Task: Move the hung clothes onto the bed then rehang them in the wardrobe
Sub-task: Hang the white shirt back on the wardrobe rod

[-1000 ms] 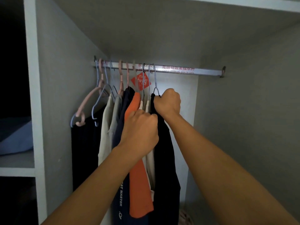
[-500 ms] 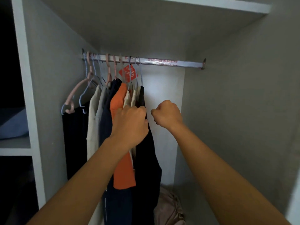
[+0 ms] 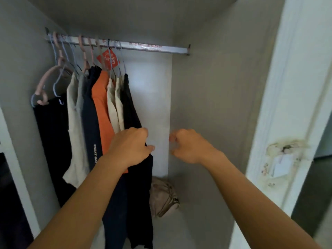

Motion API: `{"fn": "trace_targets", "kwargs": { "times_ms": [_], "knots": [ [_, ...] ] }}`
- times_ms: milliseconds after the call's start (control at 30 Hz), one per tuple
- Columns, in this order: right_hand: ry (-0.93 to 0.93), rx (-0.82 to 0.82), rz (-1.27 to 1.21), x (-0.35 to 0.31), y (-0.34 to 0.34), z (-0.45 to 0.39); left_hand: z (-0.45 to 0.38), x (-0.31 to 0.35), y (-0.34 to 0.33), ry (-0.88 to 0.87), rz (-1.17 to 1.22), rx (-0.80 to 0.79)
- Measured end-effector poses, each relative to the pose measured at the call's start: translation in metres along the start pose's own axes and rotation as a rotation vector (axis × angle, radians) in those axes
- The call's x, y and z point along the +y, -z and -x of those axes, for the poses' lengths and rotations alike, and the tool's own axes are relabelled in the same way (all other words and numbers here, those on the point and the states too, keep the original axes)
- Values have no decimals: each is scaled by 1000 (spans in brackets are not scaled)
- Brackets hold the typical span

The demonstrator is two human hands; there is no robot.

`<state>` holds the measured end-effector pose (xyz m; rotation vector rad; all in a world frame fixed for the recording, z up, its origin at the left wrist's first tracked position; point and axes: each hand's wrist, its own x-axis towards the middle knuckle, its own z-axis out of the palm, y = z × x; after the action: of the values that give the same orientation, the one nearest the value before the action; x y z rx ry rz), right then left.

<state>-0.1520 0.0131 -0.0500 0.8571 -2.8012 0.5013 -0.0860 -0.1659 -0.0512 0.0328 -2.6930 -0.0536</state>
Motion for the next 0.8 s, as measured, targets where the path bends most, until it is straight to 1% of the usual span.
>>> {"fn": "trace_targets", "kwargs": {
  "times_ms": [67, 167, 267, 400, 500, 800],
  "knots": [
    [-65, -15, 15, 5, -7, 24, 11, 6, -9, -38, 31, -90],
    [-187, -41, 16, 5, -18, 63, 30, 17, -22, -113, 139, -257],
    [-294, -42, 19, 1, -26, 102, 50, 28, -31, -205, 218, -353],
    [-416, -31, 45, 2, -36, 153, 73, 47, -40, -320, 266, -396],
    [-498, -25, 57, 5, -35, 195, 89, 74, -42, -398, 282, -435],
    [-790, 62, 80, 18, 2, 342, 142, 191, -29, -682, 333, -519]
  ]
}}
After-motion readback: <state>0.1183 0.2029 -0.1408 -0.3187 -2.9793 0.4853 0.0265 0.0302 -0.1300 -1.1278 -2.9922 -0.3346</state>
